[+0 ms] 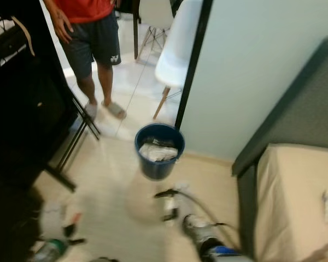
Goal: Clean up the room
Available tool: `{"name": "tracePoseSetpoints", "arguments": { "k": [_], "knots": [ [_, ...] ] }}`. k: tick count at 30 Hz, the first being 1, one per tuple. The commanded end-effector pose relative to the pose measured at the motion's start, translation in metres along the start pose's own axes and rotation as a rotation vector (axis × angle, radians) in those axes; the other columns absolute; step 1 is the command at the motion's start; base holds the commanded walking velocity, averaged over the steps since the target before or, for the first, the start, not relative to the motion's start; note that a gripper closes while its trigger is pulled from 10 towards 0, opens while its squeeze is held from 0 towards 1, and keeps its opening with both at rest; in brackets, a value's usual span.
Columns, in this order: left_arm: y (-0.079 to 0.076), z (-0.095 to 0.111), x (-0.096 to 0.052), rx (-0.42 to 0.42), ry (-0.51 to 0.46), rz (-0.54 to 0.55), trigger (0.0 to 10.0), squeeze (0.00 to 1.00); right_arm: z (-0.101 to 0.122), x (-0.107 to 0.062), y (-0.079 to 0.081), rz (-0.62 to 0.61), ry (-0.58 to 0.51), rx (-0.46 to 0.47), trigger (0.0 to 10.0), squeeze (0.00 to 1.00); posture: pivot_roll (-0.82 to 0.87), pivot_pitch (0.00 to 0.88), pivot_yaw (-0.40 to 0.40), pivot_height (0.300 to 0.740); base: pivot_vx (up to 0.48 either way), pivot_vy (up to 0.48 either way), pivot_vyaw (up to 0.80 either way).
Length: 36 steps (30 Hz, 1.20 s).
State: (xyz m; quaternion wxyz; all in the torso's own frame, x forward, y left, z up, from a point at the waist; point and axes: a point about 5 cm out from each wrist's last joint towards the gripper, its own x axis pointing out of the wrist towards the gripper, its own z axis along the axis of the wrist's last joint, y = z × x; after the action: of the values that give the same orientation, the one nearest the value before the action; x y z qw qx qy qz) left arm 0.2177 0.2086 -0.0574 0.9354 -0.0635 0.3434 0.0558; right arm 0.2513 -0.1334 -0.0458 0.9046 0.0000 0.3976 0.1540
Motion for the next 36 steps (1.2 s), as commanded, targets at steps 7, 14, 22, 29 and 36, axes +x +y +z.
{"name": "tracePoseSetpoints", "arguments": {
  "k": [7,14,22,29,36],
  "knots": [
    [-0.021,0.023,0.008,0.006,-0.085,-0.084,10.0,0.0,-0.003,-0.003,-0.009,-0.025,0.015,0.015,10.0,0.0,0.0,0.0,0.016,0.74,0.48,0.0,-0.56],
    [-0.028,0.033,0.01,0.025,-0.112,-0.124,10.0,0.0,-0.003,-0.002,-0.008,-0.019,0.015,0.013,10.0,0.0,-0.01,0.0,0.021,0.74,0.48,0.0,-0.7],
    [-0.031,0.032,0.01,0.029,-0.108,-0.15,10.0,0.0,-0.003,-0.002,-0.007,-0.01,0.018,0.024,10.0,0.0,-0.01,0.0,0.021,0.74,0.48,0.0,-0.77],
    [-0.032,0.027,0.01,0.031,-0.077,-0.131,10.0,0.0,0.0,-0.001,-0.001,0.04,0.018,-0.031,10.0,0.0,-0.01,0.0,0.015,0.74,0.275,0.0,-0.33],
    [-0.022,0.015,0.007,0.016,-0.042,-0.081,10.0,0.0,0.015,0.004,0.018,0.161,0.004,-0.157,10.0,0.0,0.0,0.0,0.007,0.74,0.0,0.0,0.0]
  ]
}}
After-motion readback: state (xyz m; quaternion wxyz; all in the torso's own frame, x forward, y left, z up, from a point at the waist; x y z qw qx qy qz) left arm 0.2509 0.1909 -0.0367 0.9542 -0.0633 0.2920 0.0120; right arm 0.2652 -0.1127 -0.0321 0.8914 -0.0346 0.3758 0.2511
